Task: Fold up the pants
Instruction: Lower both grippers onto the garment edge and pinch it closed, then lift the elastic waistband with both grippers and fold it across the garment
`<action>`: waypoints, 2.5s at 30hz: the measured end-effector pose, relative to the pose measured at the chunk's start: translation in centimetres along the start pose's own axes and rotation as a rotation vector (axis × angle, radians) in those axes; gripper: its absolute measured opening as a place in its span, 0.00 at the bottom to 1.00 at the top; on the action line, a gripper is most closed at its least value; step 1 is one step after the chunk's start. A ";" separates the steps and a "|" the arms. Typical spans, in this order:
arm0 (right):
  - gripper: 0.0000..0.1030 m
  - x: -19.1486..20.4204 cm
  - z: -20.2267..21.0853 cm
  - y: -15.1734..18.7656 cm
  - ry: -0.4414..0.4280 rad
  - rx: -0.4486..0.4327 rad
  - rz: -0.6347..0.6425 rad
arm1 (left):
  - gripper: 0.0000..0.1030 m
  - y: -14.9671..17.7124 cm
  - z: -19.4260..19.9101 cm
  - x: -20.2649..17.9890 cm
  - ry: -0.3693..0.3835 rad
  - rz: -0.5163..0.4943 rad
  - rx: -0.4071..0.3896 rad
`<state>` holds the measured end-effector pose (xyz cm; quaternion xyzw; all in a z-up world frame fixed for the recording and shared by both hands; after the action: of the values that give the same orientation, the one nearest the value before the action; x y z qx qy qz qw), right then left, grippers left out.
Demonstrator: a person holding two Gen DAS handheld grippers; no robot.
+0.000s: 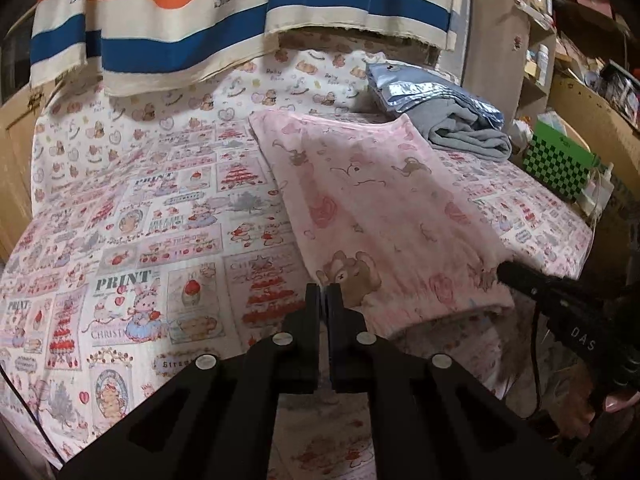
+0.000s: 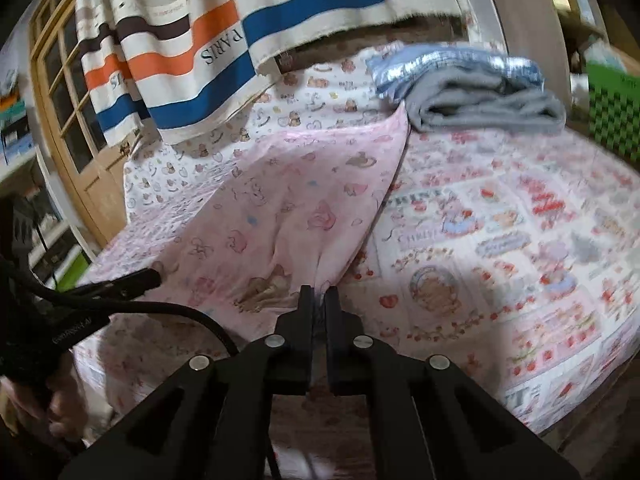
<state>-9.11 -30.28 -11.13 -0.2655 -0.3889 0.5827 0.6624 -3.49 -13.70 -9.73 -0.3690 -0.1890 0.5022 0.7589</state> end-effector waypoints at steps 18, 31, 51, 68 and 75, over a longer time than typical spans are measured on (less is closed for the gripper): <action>0.42 -0.2 3.9 -2.5 0.032 -0.128 0.132 | 0.22 0.0 3.4 1.3 -0.076 -0.019 -0.106; 0.50 -0.4 4.3 -2.2 0.045 -0.143 0.099 | 0.49 2.4 2.0 0.0 -0.078 0.012 -0.068; 0.50 5.1 0.2 -2.1 -0.354 0.005 0.127 | 0.05 -1.9 -0.5 -2.2 0.117 0.019 -0.001; 0.50 5.4 -2.9 1.0 -0.197 0.121 0.448 | 0.06 -4.6 -2.9 -2.1 0.212 0.091 0.023; 0.19 4.7 -3.1 0.1 -0.169 0.109 0.446 | 0.28 -4.2 -1.9 -2.3 0.233 0.036 0.024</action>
<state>-6.51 -25.32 -11.98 -0.2589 -0.3426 0.7549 0.4957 -0.61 -17.39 -7.62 -0.4190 -0.0865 0.4717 0.7710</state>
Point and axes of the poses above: each gripper's, at about its wrist camera, not at the fingertips, and z roughly against the way its jaws point, x to its left, y to its underside, the point moved 10 cm from there along -z, roughly the way its jaws point, and after that the axes turned 1 degree about z, right-handed, at the moved point
